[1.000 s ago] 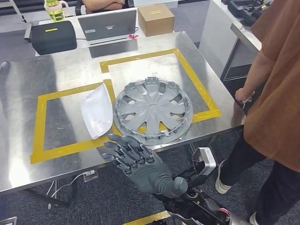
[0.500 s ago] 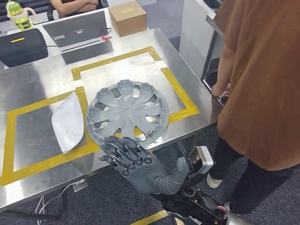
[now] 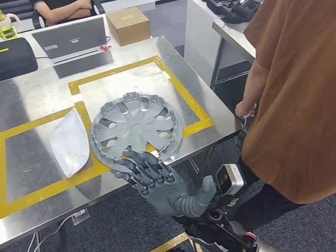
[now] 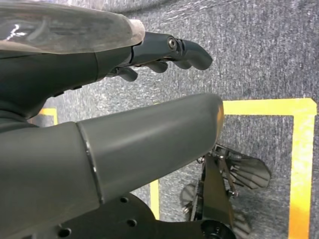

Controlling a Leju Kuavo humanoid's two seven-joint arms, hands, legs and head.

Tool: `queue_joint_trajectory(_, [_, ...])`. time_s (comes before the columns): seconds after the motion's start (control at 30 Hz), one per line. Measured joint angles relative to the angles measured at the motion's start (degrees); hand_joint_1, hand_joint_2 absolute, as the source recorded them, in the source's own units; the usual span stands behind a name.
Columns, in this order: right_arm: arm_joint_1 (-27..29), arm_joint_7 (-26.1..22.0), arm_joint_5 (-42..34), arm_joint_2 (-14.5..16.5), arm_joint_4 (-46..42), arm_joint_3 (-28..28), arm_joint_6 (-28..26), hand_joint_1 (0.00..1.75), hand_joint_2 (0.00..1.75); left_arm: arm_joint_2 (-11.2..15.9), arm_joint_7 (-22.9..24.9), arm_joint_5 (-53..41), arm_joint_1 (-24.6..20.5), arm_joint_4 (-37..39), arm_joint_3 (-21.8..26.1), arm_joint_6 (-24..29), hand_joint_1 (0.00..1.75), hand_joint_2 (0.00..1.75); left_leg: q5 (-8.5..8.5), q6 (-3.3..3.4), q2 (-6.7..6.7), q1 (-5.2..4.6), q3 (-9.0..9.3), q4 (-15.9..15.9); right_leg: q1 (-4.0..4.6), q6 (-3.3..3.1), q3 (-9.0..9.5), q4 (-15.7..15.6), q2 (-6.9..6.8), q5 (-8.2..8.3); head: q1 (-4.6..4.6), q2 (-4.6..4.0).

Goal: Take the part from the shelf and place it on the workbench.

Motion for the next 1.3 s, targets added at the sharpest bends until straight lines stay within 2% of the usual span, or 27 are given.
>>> queue_joint_trajectory(0.03, [0.06, 0.0, 0.01, 0.0, 0.01, -0.08, -0.01, 0.0, 0.0, -0.03, 0.02, 0.0, 0.02, 0.0, 0.0, 0.01, 0.0, 0.0, -0.1, -0.05, 0.43, 0.02, 0.09, 0.02, -0.18, 0.2, -0.2, 0.7, -0.23, 0.25, 0.16, 0.0])
queue_joint_trajectory(0.07, [0.06, 0.0, 0.02, 0.0, 0.01, -0.16, -0.01, 0.0, 0.0, -0.08, 0.05, -0.01, 0.03, 0.0, 0.0, 0.03, 0.0, 0.0, -0.23, -0.18, 0.83, 0.07, 0.26, 0.04, -0.35, 0.35, 0.73, -0.89, -0.48, 1.55, 0.37, 0.0])
queue_joint_trajectory(0.13, [0.03, 0.0, 0.03, 0.0, 0.01, -0.25, -0.05, 0.0, 0.0, -0.22, 0.14, -0.01, 0.03, 0.0, -0.01, 0.07, 0.0, 0.0, -0.65, -0.6, 1.53, 0.09, 0.8, 0.11, -0.51, 0.42, 4.82, -8.59, -1.76, 5.33, 0.86, 0.0])
queue_joint_trajectory(0.17, [-0.02, 0.01, 0.02, 0.0, 0.01, -0.26, -0.11, 0.0, 0.0, -0.28, 0.19, -0.01, 0.02, 0.0, -0.01, 0.08, 0.0, 0.0, -0.9, -0.89, 1.84, -0.03, 1.0, 0.29, -0.4, 0.26, 6.74, -12.32, -2.57, 6.47, 1.13, 0.0])
queue_joint_trajectory(0.23, [-0.11, 0.01, 0.01, 0.0, -0.01, -0.26, -0.34, 0.0, 0.0, -0.31, 0.25, -0.01, 0.0, 0.0, 0.01, 0.12, 0.0, 0.0, -1.15, -1.48, 2.5, -0.34, 1.1, 0.52, -0.1, -0.45, 8.63, -15.82, -3.47, 6.94, 1.2, 0.0])
queue_joint_trajectory(0.3, [-0.15, 0.01, -0.01, 0.0, -0.02, -0.27, -0.54, 0.0, 0.0, -0.3, 0.31, -0.01, -0.05, 0.0, 0.01, 0.16, 0.0, 0.0, -1.28, -1.98, 3.27, -0.43, 1.09, 0.6, -0.07, -1.24, 8.83, -16.15, -2.67, 7.01, 0.89, 0.0])
queue_joint_trajectory(0.33, [-0.19, -0.01, -0.01, 0.0, -0.03, -0.27, -0.57, 0.0, 0.0, -0.31, 0.33, -0.01, -0.09, 0.0, 0.01, 0.2, 0.0, 0.0, -1.75, -2.26, 3.01, -0.36, 1.04, 1.05, -0.17, -1.52, 8.86, -16.34, -2.22, 7.14, 0.75, 0.0])
queue_joint_trajectory(0.4, [-0.3, -0.01, 0.0, 0.0, -0.05, -0.26, -0.6, 0.0, 0.0, -0.35, 0.33, -0.01, -0.15, 0.0, 0.01, 0.24, 0.0, 0.0, -4.39, -2.87, 1.3, -0.09, -0.69, 5.14, -0.47, -2.12, 8.94, -16.71, -1.51, 7.4, 0.21, 0.0])
queue_joint_trajectory(0.47, [-0.34, 0.0, 0.02, 0.0, -0.03, -0.26, -0.62, 0.0, 0.0, -0.4, 0.33, -0.01, -0.08, 0.0, 0.01, 0.26, 0.0, 0.0, -8.06, -3.28, -0.3, 0.19, -4.7, 13.17, -0.52, -2.42, 8.73, -16.73, -0.77, 7.49, -0.51, 0.0])
queue_joint_trajectory(0.5, [-0.32, 0.0, 0.03, 0.0, -0.02, -0.25, -0.62, 0.0, 0.0, -0.4, 0.33, -0.01, 0.0, 0.0, 0.01, 0.26, 0.0, 0.0, -9.05, -3.41, -0.54, 0.28, -6.54, 16.49, -0.51, -2.48, 8.66, -16.73, -0.32, 7.51, -0.74, 0.0])
queue_joint_trajectory(0.53, [-0.3, 0.0, 0.05, 0.0, -0.02, -0.25, -0.62, 0.0, 0.0, -0.4, 0.33, 0.01, 0.07, 0.0, 0.0, 0.27, 0.0, 0.0, -8.93, -3.49, -0.65, 0.35, -7.51, 17.95, -0.52, -2.5, 8.65, -16.73, 0.18, 7.52, -0.87, 0.0])
queue_joint_trajectory(0.57, [-0.29, 0.0, 0.07, 0.0, -0.01, -0.24, -0.62, 0.0, 0.0, -0.38, 0.33, 0.02, 0.13, 0.0, 0.0, 0.27, 0.0, 0.0, -7.63, -3.5, -0.74, 0.42, -7.34, 17.02, -0.55, -2.5, 8.7, -16.73, 0.72, 7.52, -1.0, 0.0])
queue_joint_trajectory(0.63, [-0.32, 0.0, 0.07, 0.0, -0.02, -0.24, -0.62, 0.0, 0.0, -0.28, 0.33, 0.03, 0.14, 0.0, 0.01, 0.27, 0.0, 0.0, -3.1, -3.41, -1.64, 0.67, -4.23, 9.63, -0.63, -2.37, 8.9, -16.72, 1.74, 7.49, -1.29, 0.0])
queue_joint_trajectory(0.7, [-0.44, 0.01, 0.03, 0.0, -0.03, -0.23, -0.62, 0.0, 0.0, -0.19, 0.33, 0.04, 0.11, 0.0, 0.01, 0.27, 0.0, 0.0, -0.46, -3.24, -3.27, 0.85, -1.3, 2.8, -0.5, -1.92, 8.79, -16.63, 2.65, 7.44, -1.56, 0.0])
queue_joint_trajectory(0.73, [-0.51, 0.01, -0.02, 0.0, -0.03, -0.23, -0.63, 0.0, 0.0, -0.18, 0.33, 0.05, 0.08, 0.0, 0.02, 0.27, 0.0, 0.0, -0.24, -3.1, -3.78, 0.83, -0.75, 1.43, -0.46, -1.6, 8.65, -16.62, 3.05, 7.47, -1.57, 0.0])
queue_joint_trajectory(0.8, [-0.59, 0.02, -0.14, 0.0, -0.03, -0.23, -0.67, 0.0, 0.0, -0.19, 0.33, 0.05, 0.0, 0.0, 0.02, 0.27, 0.0, 0.0, -0.29, -2.55, -3.32, 0.69, -0.66, 1.09, -0.52, -0.81, 8.48, -16.79, 3.86, 7.63, -1.42, 0.0])
queue_joint_trajectory(0.87, [-0.66, 0.01, -0.19, 0.0, -0.04, -0.25, -0.75, 0.0, 0.0, -0.24, 0.32, 0.0, -0.04, 0.0, 0.02, 0.24, 0.0, 0.0, -0.09, -1.71, -2.34, 0.76, -0.43, 0.69, -0.56, -0.17, 7.77, -15.45, 3.06, 6.57, -1.12, 0.0])
queue_joint_trajectory(0.9, [-0.74, 0.01, -0.19, 0.0, -0.04, -0.25, -0.77, 0.0, 0.0, -0.23, 0.32, -0.06, -0.03, 0.0, 0.02, 0.22, 0.0, 0.0, -0.01, -1.28, -1.81, 0.8, -0.32, 0.48, -0.54, 0.04, 6.71, -13.06, 2.12, 5.11, -0.75, 0.0])
queue_joint_trajectory(0.97, [-0.87, 0.01, -0.19, 0.0, -0.05, -0.25, -0.83, 0.0, 0.0, -0.14, 0.31, -0.16, 0.03, 0.0, 0.02, 0.18, 0.0, 0.0, -0.09, -0.73, -0.81, 0.57, -0.23, 0.43, -0.52, 0.23, 3.22, -5.04, 0.25, 1.12, 0.03, 0.0])
queue_joint_trajectory(1.0, [-0.87, 0.0, -0.19, 0.0, -0.04, -0.25, -0.87, 0.0, 0.0, -0.07, 0.31, -0.19, 0.06, 0.0, 0.02, 0.15, 0.0, 0.0, -0.15, -0.62, -0.29, 0.43, -0.2, 0.45, -0.55, 0.29, 1.51, -1.21, -0.08, -0.3, 0.27, 0.0])
queue_joint_trajectory(1.03, [-0.85, 0.0, -0.19, 0.0, -0.04, -0.25, -0.92, 0.0, 0.0, -0.02, 0.31, -0.2, 0.08, 0.0, 0.02, 0.12, 0.0, 0.0, -0.21, -0.57, 0.21, 0.33, -0.14, 0.46, -0.56, 0.3, 0.58, 0.91, -0.25, -0.7, 0.4, 0.0])
queue_joint_trajectory(1.07, [-0.83, 0.0, -0.19, 0.0, -0.03, -0.24, -0.97, 0.0, 0.0, 0.02, 0.31, -0.21, 0.08, 0.0, 0.02, 0.09, 0.0, 0.0, -0.3, -0.55, 0.65, 0.26, -0.01, 0.47, -0.56, 0.25, 0.74, 0.75, -0.38, 0.03, 0.52, 0.0])
queue_joint_trajectory(1.1, [-0.83, 0.0, -0.19, 0.0, -0.03, -0.24, -1.01, 0.0, 0.0, 0.02, 0.31, -0.21, 0.06, 0.0, 0.02, 0.08, 0.0, 0.0, -0.43, -0.59, 1.04, 0.22, 0.21, 0.48, -0.53, 0.11, 2.13, -1.93, -0.62, 1.83, 0.71, 0.0])
queue_joint_trajectory(1.17, [-0.89, 0.0, -0.19, 0.0, -0.03, -0.24, -1.06, 0.0, 0.0, -0.02, 0.31, -0.21, 0.04, 0.0, 0.02, 0.08, 0.0, 0.0, -0.79, -0.86, 1.69, 0.05, 0.73, 0.55, -0.21, -0.41, 6.33, -10.31, -2.19, 5.71, 1.16, 0.0])
queue_joint_trajectory(1.2, [-0.96, 0.0, -0.19, 0.0, -0.04, -0.24, -1.09, 0.0, 0.0, -0.03, 0.31, -0.21, 0.04, 0.0, 0.02, 0.08, 0.0, 0.0, -0.95, -1.08, 1.96, -0.09, 0.83, 0.66, 0.0, -0.73, 8.09, -13.71, -3.02, 6.69, 1.36, 0.0])
queue_joint_trajectory(1.23, [-0.99, 0.01, -0.19, 0.0, -0.04, -0.25, -1.11, 0.0, 0.0, -0.02, 0.31, -0.22, 0.03, 0.0, 0.02, 0.08, 0.0, 0.0, -1.03, -1.3, 2.29, -0.22, 0.82, 0.76, 0.22, -1.02, 8.99, -15.63, -3.56, 6.99, 1.41, 0.0])
queue_joint_trajectory(1.3, [-0.99, 0.0, -0.19, 0.0, -0.05, -0.26, -1.21, 0.0, 0.0, 0.02, 0.32, -0.29, 0.0, 0.0, 0.02, 0.07, 0.0, 0.0, -0.98, -1.78, 3.13, -0.37, 0.72, 0.81, 0.39, -1.5, 9.32, -16.55, -3.11, 6.83, 1.26, 0.0])
